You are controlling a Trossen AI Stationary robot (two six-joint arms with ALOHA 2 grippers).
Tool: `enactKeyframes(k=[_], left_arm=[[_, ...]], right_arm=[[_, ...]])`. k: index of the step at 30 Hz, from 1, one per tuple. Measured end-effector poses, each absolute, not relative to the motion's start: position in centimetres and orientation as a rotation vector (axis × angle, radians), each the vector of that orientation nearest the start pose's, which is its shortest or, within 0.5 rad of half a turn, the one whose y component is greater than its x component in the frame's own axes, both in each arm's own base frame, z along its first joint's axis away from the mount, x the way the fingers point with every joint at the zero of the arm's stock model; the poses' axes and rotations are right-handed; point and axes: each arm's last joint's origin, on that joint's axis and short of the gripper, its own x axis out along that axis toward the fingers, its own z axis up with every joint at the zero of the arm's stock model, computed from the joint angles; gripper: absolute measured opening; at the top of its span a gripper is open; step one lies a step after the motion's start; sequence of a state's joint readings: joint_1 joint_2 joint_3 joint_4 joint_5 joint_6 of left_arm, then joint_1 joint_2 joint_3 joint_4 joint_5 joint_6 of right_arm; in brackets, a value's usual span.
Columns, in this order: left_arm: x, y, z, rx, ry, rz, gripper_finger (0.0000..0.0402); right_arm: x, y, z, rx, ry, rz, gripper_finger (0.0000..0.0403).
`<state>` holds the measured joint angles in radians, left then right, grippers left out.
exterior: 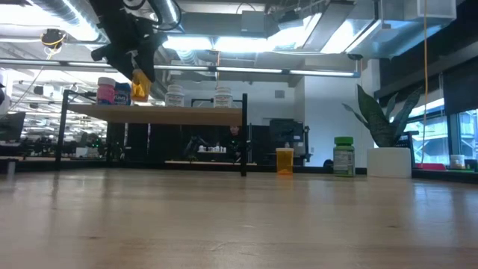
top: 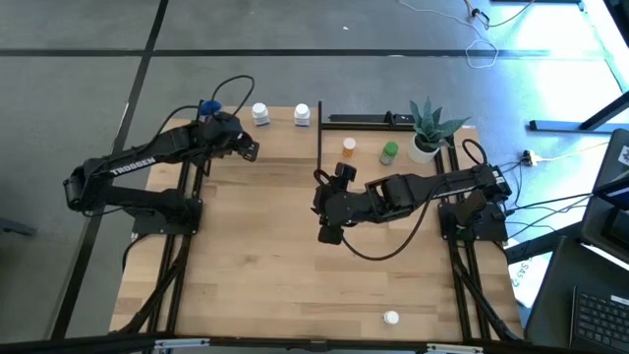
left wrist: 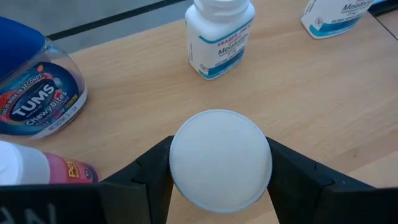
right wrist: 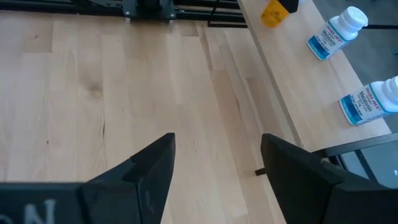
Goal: Pick and place medicine bottles onto shelf by color
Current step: Put the bottom orange pill bottle on the shelf
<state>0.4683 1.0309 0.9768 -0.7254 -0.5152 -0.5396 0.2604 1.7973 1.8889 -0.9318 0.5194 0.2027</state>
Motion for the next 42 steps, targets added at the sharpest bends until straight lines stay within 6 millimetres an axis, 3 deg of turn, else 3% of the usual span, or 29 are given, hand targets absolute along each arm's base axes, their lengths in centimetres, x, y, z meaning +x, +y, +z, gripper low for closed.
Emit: enactKeyframes(k=[42], left_arm=[[16.78,10.09,30.8,-0.488,0.566,1.143,0.0201]], right_arm=[[37.22,8.43,37.53,-0.121,0.726,-0.319,0.024]])
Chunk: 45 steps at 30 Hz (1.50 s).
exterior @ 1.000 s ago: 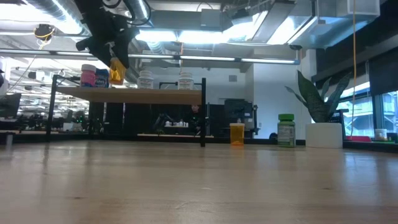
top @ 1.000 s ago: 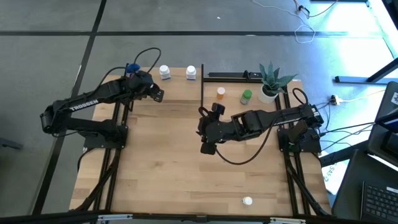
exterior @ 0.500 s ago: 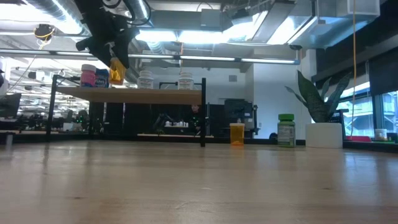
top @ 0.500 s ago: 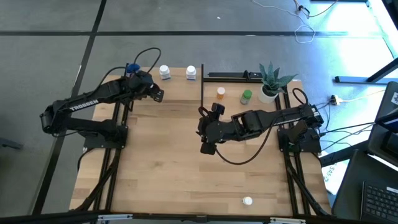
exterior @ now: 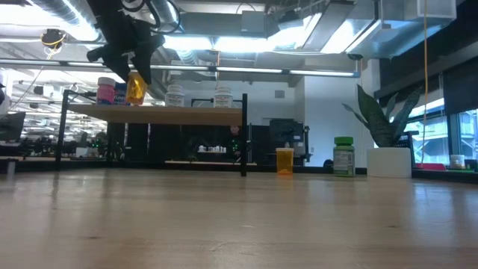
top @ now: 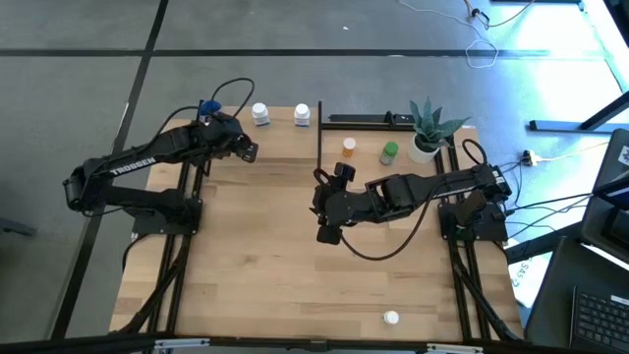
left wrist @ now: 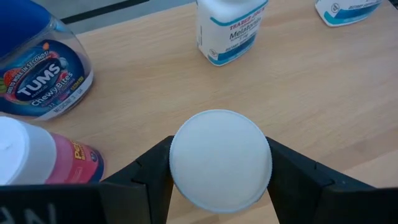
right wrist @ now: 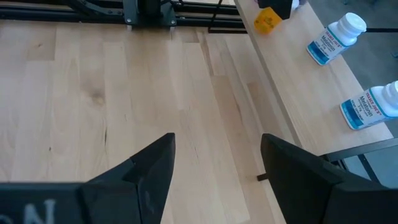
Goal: Pick and place medicine bottles onto shelf by color
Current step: Put the bottom orange pill bottle on the shelf
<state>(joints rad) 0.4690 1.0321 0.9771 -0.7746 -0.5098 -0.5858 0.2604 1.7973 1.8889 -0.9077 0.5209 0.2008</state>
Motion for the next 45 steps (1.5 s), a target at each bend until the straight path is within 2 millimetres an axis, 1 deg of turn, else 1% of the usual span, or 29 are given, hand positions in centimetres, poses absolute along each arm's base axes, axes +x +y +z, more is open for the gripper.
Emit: enactKeyframes(k=[21,30,40,45], left_arm=[[16.8,10.2,30.9,-0.488,0.531,1.174,0.0201],[16.7,10.3,31.0,-0.519,0.467,1.253,0.0201],[16.9,10.8,30.7,-0.556,0.429,1.317,0.0202],[17.5,11.1,30.1,-0.56,0.452,1.333,0.0202]], right_arm=[[37.2,8.4,37.5,-0.121,0.726,-0.32,0.024],[37.2,8.4,37.5,-0.122,0.726,-0.319,0.024],[37.2,8.4,37.5,-0.121,0.726,-0.319,0.024],[37.2,8.4,37.5,-0.121,0.726,-0.32,0.024]])
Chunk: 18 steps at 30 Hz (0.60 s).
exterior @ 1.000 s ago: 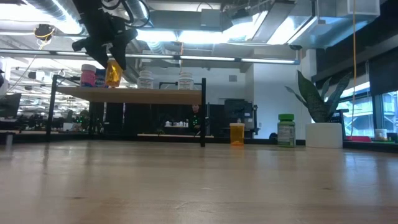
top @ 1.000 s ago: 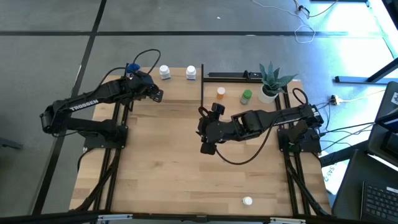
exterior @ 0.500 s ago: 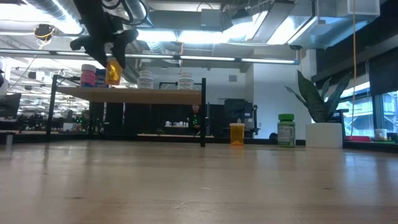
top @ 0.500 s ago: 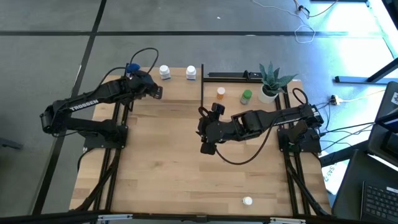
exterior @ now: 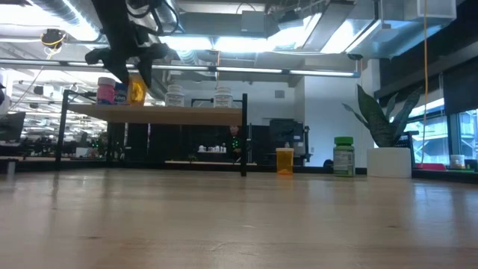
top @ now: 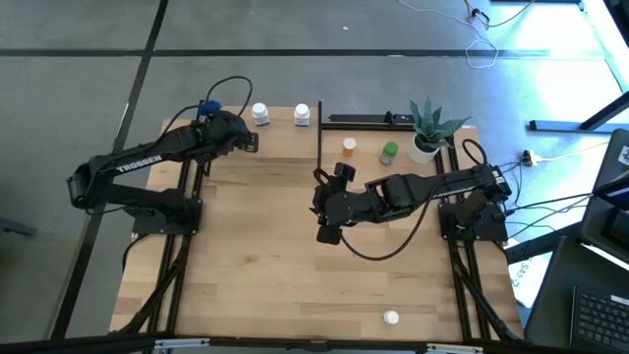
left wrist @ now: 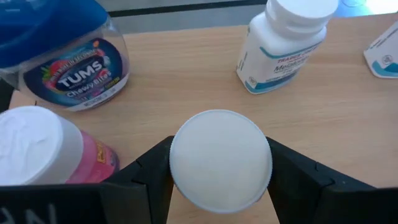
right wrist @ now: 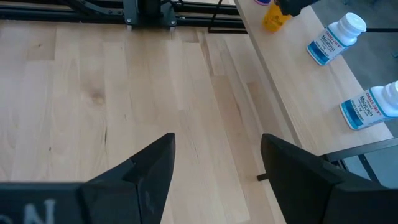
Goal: Pick and place medicine bottles onto shelf by color
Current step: Put the bottom orange pill bottle on the shelf
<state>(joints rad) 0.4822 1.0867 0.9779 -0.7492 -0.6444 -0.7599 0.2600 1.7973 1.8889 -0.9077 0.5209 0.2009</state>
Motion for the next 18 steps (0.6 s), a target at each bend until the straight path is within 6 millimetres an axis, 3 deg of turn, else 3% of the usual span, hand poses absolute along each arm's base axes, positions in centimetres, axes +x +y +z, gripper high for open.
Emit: enactKeyframes(k=[18], left_arm=[[17.95,11.4,29.67,-0.613,0.446,1.34,0.0212]], right_arm=[[37.23,8.41,37.53,-0.121,0.725,-0.319,0.024]])
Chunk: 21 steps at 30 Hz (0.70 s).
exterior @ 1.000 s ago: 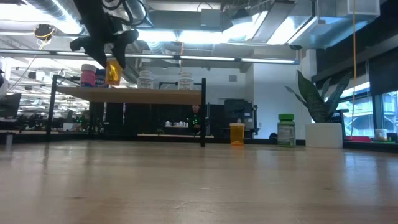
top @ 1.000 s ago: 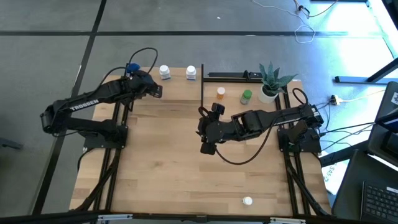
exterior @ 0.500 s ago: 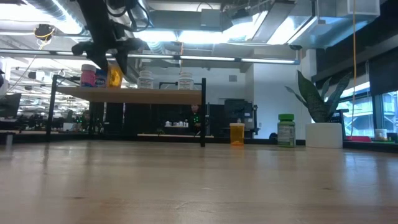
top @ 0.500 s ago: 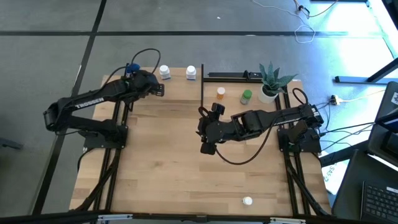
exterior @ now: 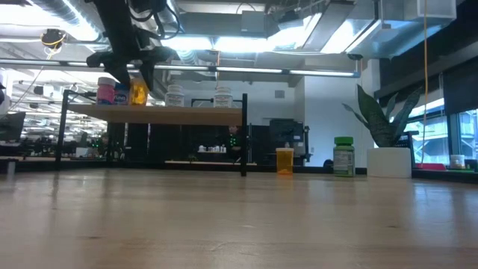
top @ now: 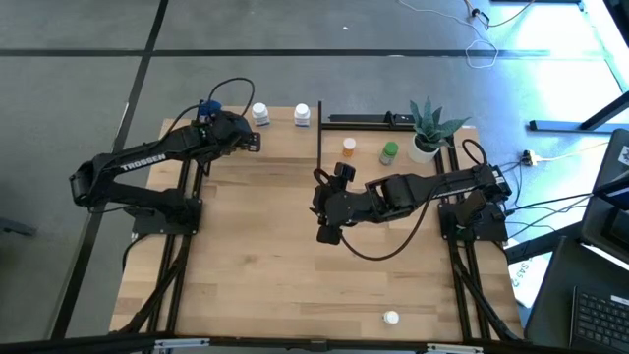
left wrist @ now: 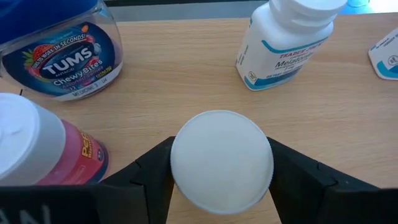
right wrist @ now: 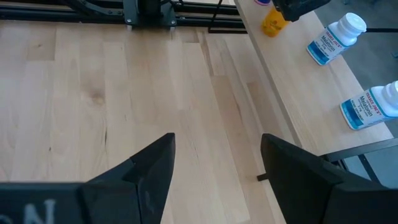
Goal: Pick and place medicine bottles onto shelf by color
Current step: Put the bottom orange pill bottle on the shelf, then put the green pill bottle on the shelf
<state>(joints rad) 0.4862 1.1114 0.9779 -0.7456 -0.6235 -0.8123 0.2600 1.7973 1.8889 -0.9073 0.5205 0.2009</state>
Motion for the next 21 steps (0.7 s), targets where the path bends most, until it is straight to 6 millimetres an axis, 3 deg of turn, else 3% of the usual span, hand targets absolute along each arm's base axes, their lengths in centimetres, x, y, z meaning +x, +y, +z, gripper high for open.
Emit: enactKeyframes(k=[12,21], left_arm=[[17.9,11.4,29.7,-0.584,0.466,1.329,0.0266],[16.5,10.5,31.3,-0.57,0.388,1.304,0.0276]], right_arm=[[37.2,8.4,37.5,-0.121,0.725,-0.319,0.024],[37.2,8.4,37.5,-0.121,0.725,-0.319,0.024]])
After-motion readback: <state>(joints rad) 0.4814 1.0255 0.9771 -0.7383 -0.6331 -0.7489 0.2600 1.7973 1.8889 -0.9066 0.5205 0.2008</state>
